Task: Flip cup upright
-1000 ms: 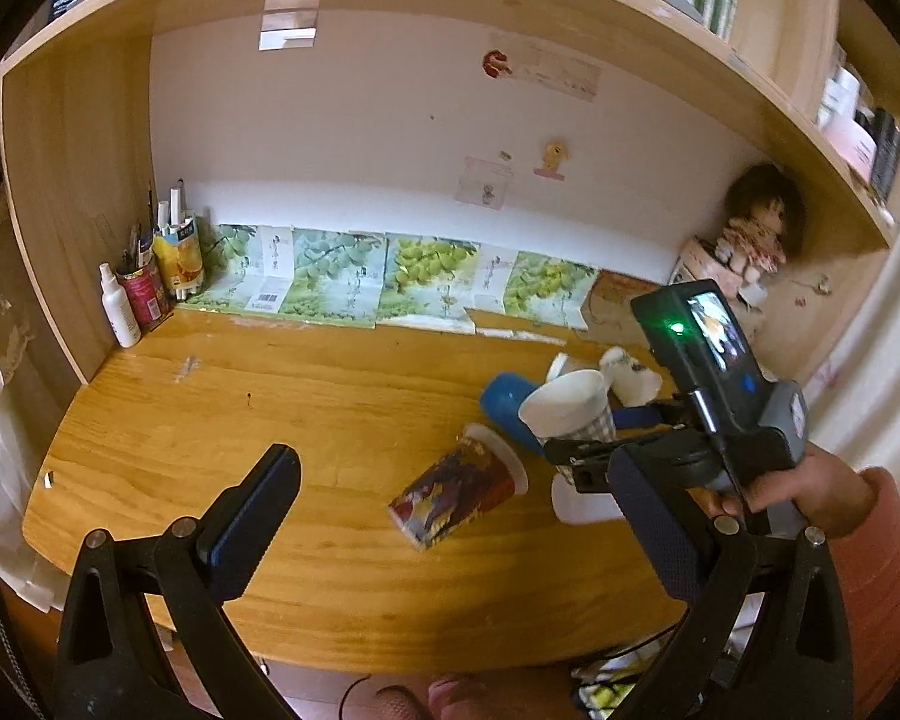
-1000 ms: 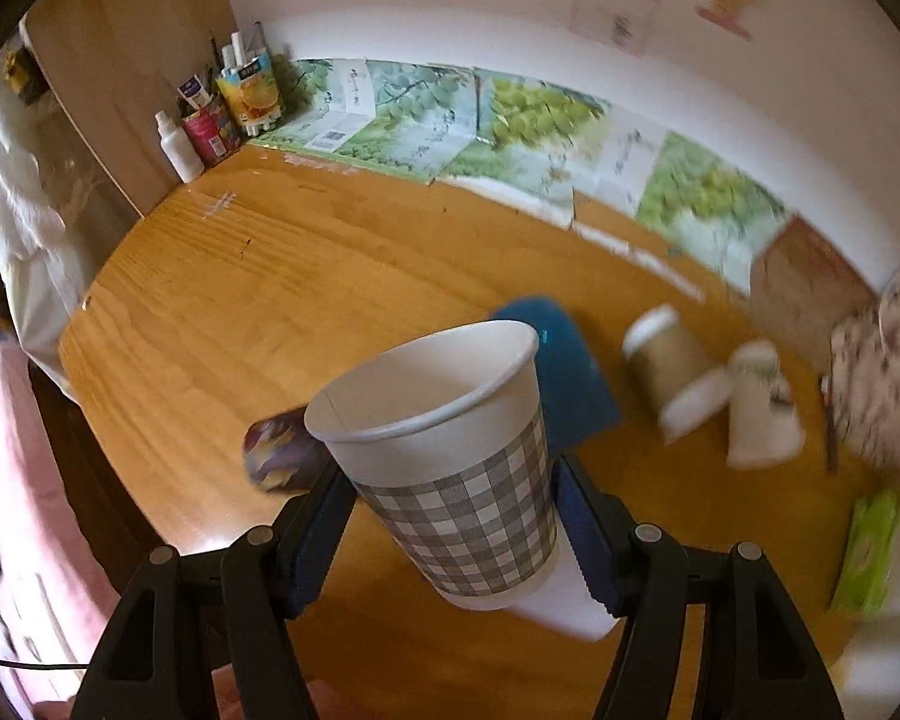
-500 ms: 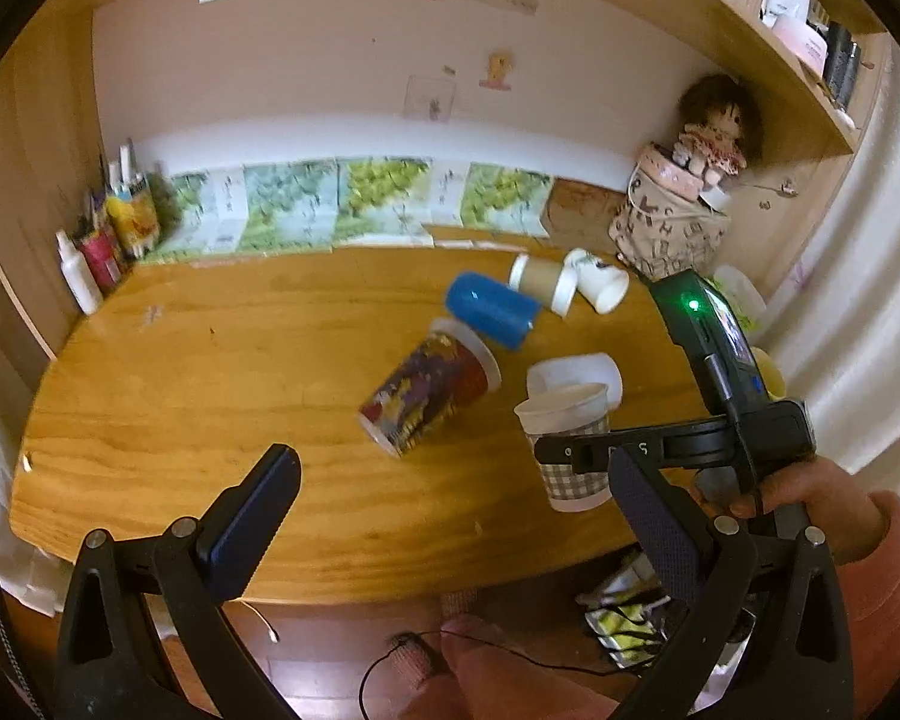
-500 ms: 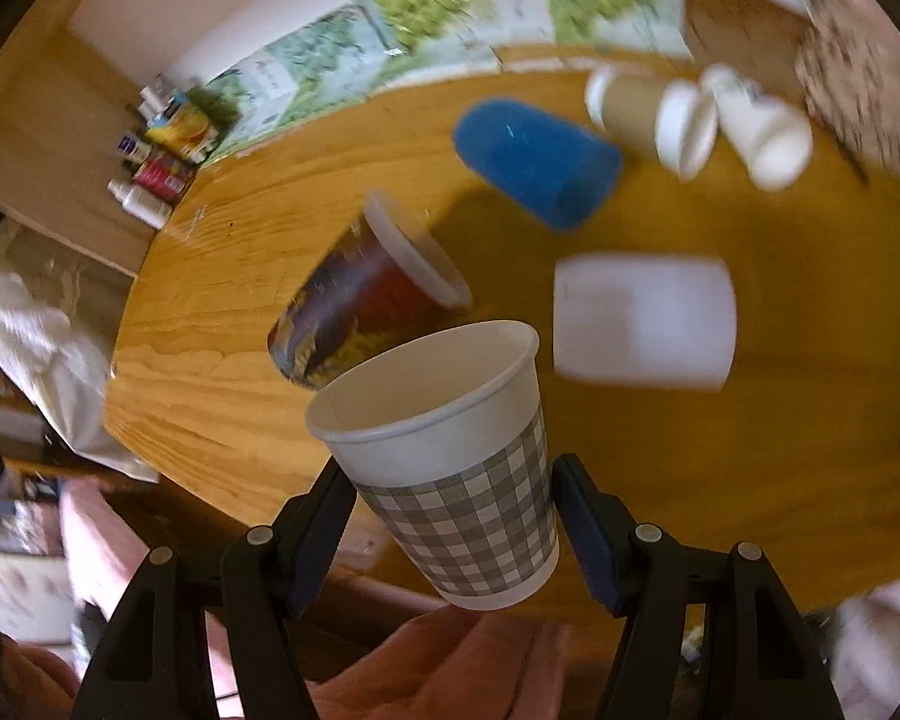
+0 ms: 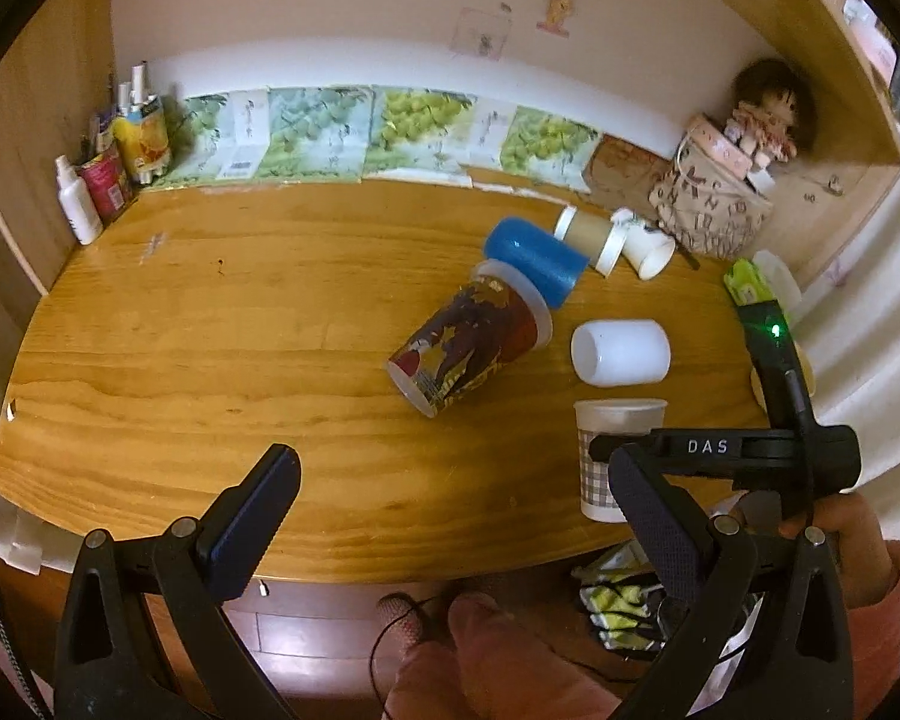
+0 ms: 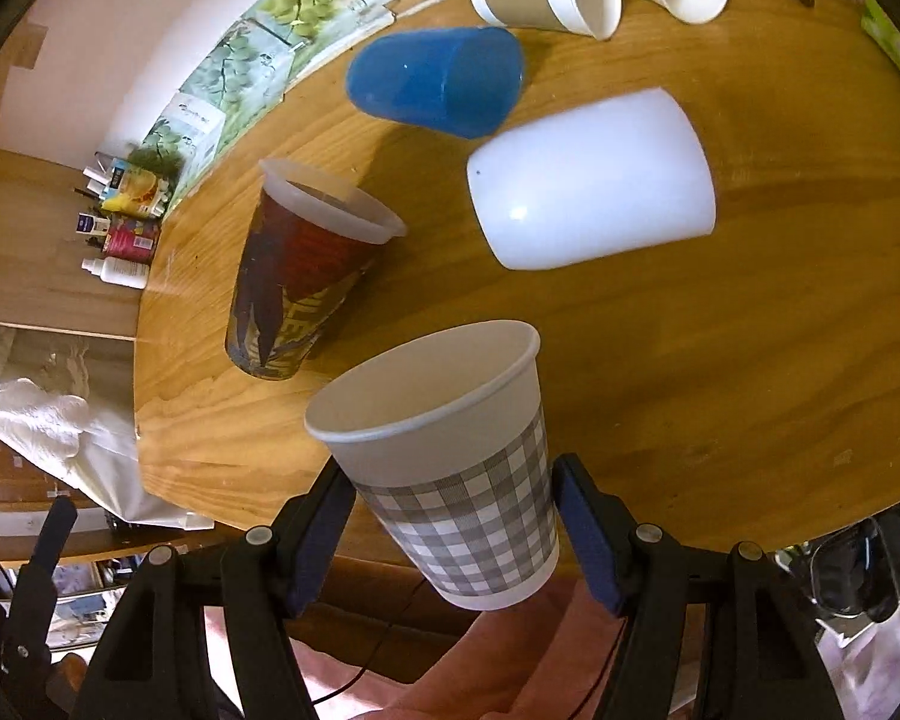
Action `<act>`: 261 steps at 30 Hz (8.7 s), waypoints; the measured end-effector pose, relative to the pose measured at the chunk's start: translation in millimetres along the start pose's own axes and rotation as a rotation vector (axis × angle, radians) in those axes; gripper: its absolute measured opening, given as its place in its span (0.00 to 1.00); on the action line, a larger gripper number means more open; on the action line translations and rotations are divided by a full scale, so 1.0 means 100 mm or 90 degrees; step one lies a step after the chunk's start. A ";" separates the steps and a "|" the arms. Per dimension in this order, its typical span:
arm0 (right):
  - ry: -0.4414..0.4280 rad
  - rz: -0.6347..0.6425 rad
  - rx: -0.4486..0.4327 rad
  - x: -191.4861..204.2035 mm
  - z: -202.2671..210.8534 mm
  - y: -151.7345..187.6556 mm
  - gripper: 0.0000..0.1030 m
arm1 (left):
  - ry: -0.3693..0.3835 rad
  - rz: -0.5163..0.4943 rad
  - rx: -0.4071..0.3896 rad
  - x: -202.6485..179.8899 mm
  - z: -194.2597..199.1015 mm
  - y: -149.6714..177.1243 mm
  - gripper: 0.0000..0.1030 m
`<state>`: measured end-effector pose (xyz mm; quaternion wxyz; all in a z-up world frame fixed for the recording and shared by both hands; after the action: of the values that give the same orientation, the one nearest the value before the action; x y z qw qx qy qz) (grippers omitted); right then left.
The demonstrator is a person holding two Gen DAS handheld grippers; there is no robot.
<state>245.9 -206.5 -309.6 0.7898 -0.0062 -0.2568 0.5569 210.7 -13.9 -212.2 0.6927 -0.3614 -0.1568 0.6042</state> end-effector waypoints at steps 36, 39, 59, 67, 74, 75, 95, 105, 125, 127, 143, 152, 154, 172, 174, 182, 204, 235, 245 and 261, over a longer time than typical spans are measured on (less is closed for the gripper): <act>-0.088 0.123 0.018 -0.03 -0.15 0.04 0.69 | 0.045 0.160 0.295 -0.56 -1.17 0.49 0.99; -0.096 0.134 0.029 -0.04 -0.16 0.08 0.69 | 0.047 0.176 0.308 -0.61 -1.22 0.53 0.99; -0.143 0.191 0.063 -0.16 -0.11 0.20 0.71 | 0.055 0.329 0.386 -0.73 -1.44 0.79 0.91; -0.140 0.199 0.053 -0.13 -0.02 0.22 0.72 | 0.083 0.377 0.381 -0.71 -1.47 0.81 0.70; -0.141 0.214 0.050 -0.09 0.06 0.30 0.72 | 0.083 0.356 0.362 -0.74 -1.50 0.79 0.67; -0.140 0.215 0.050 -0.09 0.08 0.30 0.72 | 0.083 0.349 0.356 -0.74 -1.50 0.77 0.67; -0.096 0.180 -0.039 -0.52 0.48 0.00 0.72 | 0.019 0.118 0.093 -0.72 -1.38 0.23 0.64; -0.077 0.157 -0.075 -0.70 0.66 -0.03 0.72 | -0.046 0.051 -0.030 -0.68 -1.35 0.09 0.64; -0.068 0.161 -0.085 -0.72 0.67 0.02 0.72 | -0.045 -0.079 -0.106 -0.86 -1.18 0.24 0.69; -0.064 0.161 -0.086 -0.73 0.66 0.04 0.74 | -0.039 -0.086 -0.103 -0.87 -1.15 0.27 0.69; -0.016 0.133 -0.137 -0.66 0.70 0.18 0.80 | 0.024 -0.136 -0.049 -0.90 -0.99 0.50 0.77; 0.039 0.084 -0.219 -0.59 0.88 0.34 0.85 | 0.052 -0.175 -0.016 -0.72 -0.72 0.62 0.80; 0.053 0.068 -0.245 -0.55 0.95 0.38 0.86 | 0.039 -0.177 -0.009 -0.63 -0.64 0.63 0.80; 0.040 0.155 -0.454 0.47 2.08 0.20 0.99 | -0.069 -0.042 -0.227 -0.26 0.83 -0.56 0.80; 0.033 0.166 -0.471 0.57 2.21 0.18 0.99 | -0.083 -0.025 -0.234 -0.26 0.95 -0.65 0.80; 0.021 0.218 -0.536 0.72 2.59 0.24 0.99 | -0.105 0.011 -0.279 -0.36 1.21 -0.69 0.92; 0.003 0.252 -0.625 0.74 2.95 0.41 0.99 | -0.188 -0.053 -0.382 -0.53 1.63 -0.66 0.99; 0.032 0.235 -0.601 0.62 2.88 0.44 0.99 | -0.182 -0.054 -0.393 -0.59 1.68 -0.62 0.99; 0.033 0.235 -0.600 0.63 2.88 0.45 0.99 | -0.177 -0.049 -0.383 -0.58 1.65 -0.61 0.99; 0.033 0.235 -0.598 0.63 2.86 0.46 0.99 | -0.175 -0.048 -0.385 -0.58 1.66 -0.60 0.99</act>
<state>103.1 -212.4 -49.5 0.5964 -0.4203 -0.4545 0.5110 132.4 -17.4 -43.7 0.5483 -0.4597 -0.4346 0.5470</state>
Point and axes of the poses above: each gripper's, at about its wrist camera, not at the fingertips, and z roughly against the way its jaws point, x to its left, y to its underside, the point moved 10 cm from there along -z, roughly the way its jaws point, and after that the axes turned 13 degrees about -x, right-handed, at the moved point
